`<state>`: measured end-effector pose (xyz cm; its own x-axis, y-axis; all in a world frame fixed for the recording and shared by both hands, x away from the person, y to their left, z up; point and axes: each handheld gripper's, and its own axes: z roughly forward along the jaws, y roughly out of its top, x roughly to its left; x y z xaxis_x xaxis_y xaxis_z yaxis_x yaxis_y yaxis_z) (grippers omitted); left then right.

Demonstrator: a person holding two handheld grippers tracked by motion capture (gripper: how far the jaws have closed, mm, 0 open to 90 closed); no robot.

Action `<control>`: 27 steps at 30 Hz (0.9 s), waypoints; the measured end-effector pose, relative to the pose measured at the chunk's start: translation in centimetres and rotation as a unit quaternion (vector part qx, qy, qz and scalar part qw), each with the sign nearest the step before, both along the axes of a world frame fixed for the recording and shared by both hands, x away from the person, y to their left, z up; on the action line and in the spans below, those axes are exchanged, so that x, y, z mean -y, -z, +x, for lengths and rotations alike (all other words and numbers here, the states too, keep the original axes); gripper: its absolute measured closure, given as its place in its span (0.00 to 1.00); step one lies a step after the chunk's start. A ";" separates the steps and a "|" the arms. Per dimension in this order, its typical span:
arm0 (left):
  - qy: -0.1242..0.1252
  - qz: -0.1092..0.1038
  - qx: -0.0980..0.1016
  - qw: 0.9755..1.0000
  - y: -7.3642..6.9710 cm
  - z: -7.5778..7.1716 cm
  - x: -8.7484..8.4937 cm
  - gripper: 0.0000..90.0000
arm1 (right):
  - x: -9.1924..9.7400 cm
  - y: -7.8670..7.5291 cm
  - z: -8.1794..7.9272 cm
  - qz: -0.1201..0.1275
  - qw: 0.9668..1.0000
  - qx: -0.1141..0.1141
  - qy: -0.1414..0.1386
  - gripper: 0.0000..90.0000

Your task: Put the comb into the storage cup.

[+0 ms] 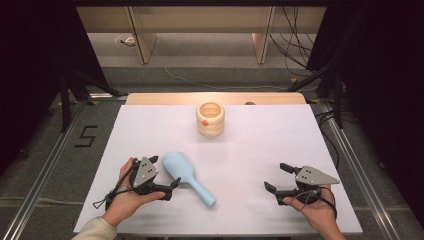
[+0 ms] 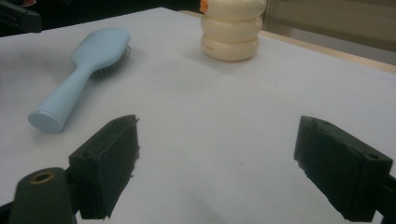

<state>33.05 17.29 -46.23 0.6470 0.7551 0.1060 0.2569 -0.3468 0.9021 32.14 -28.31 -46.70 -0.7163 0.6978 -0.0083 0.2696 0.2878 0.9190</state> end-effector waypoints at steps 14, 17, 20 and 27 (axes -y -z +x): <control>-0.003 -0.022 0.004 1.000 -1.0 0.4 0.8 0.19 | 0.0 0.1 0.1 0.001 1.000 -0.001 0.007 0.17; -0.005 -0.039 -0.007 0.999 -1.5 0.5 1.7 0.32 | 0.1 0.1 0.1 0.000 1.000 -0.001 0.010 0.17; 0.005 -0.037 -0.033 0.999 -1.8 0.7 3.2 0.57 | 0.1 0.0 0.1 0.002 1.000 -0.001 0.013 0.17; 0.032 -0.032 -0.104 0.994 -1.8 1.5 6.9 0.99 | 0.1 0.1 0.2 0.001 1.000 -0.004 0.015 0.17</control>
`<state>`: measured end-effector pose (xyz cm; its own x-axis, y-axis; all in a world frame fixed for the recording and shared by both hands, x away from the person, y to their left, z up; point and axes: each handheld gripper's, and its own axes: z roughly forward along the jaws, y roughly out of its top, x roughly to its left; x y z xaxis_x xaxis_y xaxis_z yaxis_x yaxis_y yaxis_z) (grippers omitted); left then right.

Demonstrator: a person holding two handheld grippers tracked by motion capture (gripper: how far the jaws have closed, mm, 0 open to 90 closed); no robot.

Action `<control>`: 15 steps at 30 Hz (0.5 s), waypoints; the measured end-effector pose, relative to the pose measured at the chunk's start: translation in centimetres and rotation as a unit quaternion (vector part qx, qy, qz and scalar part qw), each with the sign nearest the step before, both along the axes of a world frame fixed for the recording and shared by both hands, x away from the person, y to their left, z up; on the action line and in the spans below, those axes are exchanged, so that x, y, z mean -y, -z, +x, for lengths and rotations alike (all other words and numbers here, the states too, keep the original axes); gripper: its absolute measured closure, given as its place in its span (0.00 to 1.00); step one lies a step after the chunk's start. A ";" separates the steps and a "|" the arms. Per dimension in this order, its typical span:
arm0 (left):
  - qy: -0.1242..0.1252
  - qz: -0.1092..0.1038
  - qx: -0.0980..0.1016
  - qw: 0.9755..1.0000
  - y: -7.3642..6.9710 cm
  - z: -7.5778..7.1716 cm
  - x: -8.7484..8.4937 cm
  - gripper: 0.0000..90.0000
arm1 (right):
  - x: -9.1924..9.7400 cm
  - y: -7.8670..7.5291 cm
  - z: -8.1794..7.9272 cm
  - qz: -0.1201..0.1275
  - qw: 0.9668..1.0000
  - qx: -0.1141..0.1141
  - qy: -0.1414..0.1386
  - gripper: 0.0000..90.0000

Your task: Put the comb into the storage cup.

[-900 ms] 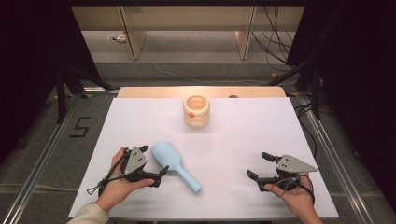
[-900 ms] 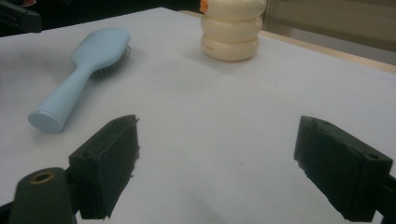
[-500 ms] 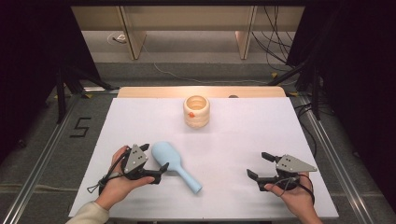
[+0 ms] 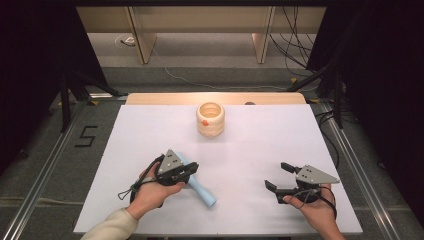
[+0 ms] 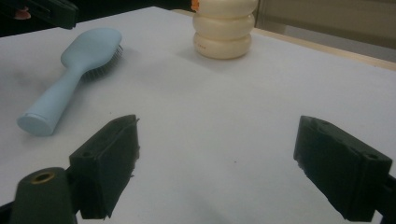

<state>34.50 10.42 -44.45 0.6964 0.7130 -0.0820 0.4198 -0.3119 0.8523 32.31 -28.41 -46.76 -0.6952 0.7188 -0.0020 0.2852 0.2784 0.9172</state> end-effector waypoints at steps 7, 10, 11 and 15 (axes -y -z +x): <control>0.010 0.053 -0.068 0.996 0.9 0.6 2.3 1.00 | 0.1 0.0 0.0 0.004 1.000 0.000 0.001 0.17; 0.015 0.081 -0.101 0.991 1.7 0.9 3.2 1.00 | 0.1 0.0 0.0 0.003 1.000 -0.001 0.001 0.17; 0.016 0.088 -0.107 0.990 1.9 1.0 3.4 1.00 | 0.1 0.0 0.0 0.003 1.000 0.000 0.001 0.17; 0.017 0.100 -0.119 0.988 2.1 1.1 3.9 1.00 | 0.1 0.0 0.0 0.004 1.000 -0.002 0.002 0.17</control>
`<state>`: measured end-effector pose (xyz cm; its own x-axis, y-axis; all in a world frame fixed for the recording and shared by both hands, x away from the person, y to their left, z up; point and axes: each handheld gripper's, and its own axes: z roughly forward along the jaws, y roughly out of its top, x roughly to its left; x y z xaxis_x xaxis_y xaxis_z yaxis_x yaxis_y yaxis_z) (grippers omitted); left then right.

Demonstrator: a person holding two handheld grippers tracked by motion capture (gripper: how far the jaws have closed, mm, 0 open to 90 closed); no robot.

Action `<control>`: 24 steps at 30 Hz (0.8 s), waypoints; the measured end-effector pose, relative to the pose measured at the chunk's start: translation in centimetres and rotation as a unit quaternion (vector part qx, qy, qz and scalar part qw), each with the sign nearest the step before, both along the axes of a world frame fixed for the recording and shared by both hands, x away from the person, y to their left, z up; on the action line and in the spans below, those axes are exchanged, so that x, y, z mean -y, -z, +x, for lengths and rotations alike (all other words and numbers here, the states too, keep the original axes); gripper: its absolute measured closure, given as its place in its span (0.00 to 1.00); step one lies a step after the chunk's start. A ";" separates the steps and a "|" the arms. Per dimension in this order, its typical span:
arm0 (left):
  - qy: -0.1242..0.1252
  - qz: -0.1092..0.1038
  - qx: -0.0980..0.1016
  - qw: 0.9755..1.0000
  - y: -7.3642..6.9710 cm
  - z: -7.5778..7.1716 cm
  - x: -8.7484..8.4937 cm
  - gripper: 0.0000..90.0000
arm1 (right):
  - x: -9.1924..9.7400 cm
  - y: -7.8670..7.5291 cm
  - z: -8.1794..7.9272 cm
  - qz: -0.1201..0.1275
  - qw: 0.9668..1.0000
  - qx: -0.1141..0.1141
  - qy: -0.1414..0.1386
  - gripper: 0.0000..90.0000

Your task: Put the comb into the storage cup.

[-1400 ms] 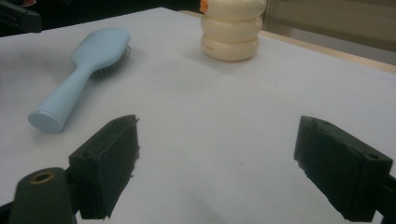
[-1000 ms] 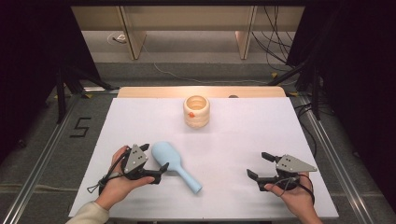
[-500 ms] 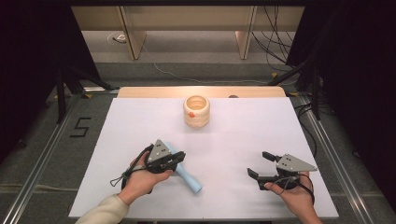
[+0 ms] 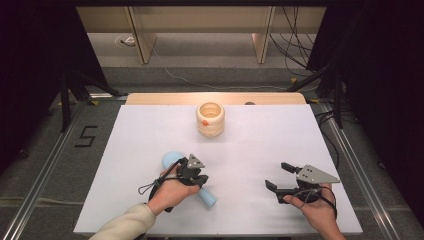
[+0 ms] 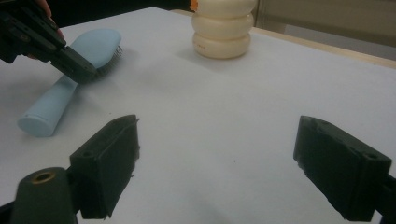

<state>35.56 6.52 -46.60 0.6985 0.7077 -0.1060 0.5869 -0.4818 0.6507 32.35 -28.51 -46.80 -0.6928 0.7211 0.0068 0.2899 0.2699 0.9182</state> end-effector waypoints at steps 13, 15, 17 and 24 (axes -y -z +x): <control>-0.001 0.032 -0.029 0.999 0.5 0.2 0.7 1.00 | -0.1 0.1 0.0 -0.004 1.000 -0.002 -0.004 0.17; 0.001 0.034 -0.030 0.999 0.5 0.2 0.8 1.00 | -0.1 0.1 0.0 -0.004 1.000 -0.003 -0.004 0.17; 0.001 0.040 -0.031 0.999 0.5 0.2 0.9 1.00 | 0.0 0.1 0.0 -0.003 1.000 -0.002 -0.004 0.17; 0.012 0.051 -0.041 0.998 0.2 -0.2 0.6 1.00 | 0.0 0.0 0.0 -0.002 1.000 -0.003 -0.003 0.17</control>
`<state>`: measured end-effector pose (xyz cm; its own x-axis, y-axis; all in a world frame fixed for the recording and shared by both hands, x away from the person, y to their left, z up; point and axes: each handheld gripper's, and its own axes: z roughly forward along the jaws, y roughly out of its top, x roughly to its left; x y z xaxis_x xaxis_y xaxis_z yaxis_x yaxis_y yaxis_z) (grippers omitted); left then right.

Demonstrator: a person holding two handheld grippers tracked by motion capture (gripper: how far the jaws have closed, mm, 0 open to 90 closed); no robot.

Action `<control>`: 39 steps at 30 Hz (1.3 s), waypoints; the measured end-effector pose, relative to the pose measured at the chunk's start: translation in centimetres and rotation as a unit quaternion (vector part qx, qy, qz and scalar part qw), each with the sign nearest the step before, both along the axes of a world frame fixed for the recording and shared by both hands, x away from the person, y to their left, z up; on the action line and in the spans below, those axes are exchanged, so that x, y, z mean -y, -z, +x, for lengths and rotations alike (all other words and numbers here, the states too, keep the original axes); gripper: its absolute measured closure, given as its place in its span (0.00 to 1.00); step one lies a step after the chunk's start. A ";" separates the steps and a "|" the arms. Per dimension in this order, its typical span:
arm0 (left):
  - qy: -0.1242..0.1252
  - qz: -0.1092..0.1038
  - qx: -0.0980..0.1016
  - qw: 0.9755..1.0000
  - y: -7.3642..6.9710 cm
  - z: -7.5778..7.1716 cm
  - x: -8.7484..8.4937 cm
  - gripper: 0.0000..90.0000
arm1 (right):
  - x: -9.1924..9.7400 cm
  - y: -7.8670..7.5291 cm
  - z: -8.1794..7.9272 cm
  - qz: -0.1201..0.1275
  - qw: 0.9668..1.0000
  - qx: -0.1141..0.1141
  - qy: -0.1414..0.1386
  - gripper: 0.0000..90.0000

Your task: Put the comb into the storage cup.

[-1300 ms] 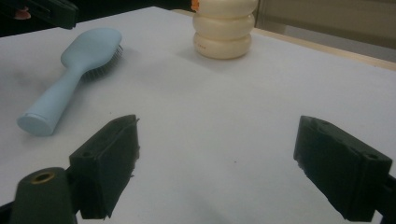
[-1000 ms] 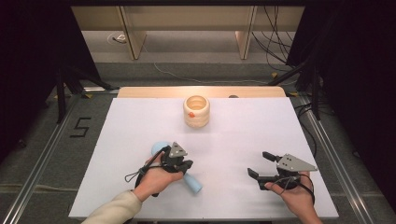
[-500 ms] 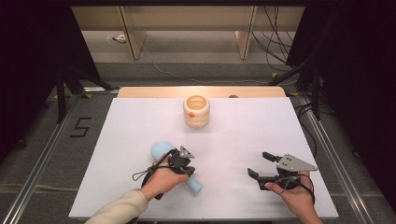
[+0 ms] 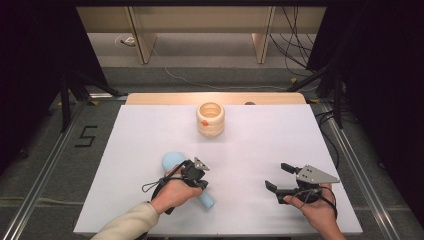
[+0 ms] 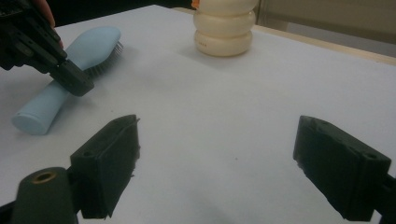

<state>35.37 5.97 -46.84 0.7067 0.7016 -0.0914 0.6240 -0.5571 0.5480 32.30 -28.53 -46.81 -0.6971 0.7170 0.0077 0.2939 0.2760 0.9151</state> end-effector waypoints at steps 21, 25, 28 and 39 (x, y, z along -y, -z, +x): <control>0.011 0.042 -0.048 0.998 -0.3 -2.4 -4.7 1.00 | 0.1 0.0 0.0 0.006 1.000 -0.002 0.002 0.17; 0.004 0.044 -0.051 0.998 -0.3 -2.8 -5.8 1.00 | 0.1 0.0 0.0 0.007 1.000 -0.003 0.000 0.17; -0.002 0.055 -0.049 0.997 -0.4 -2.9 -6.5 1.00 | 0.1 0.0 0.0 0.007 1.000 -0.004 0.001 0.17; -0.004 0.078 -0.044 0.996 -0.4 -2.9 -8.1 1.00 | 0.1 0.0 0.0 0.006 1.000 -0.004 -0.001 0.17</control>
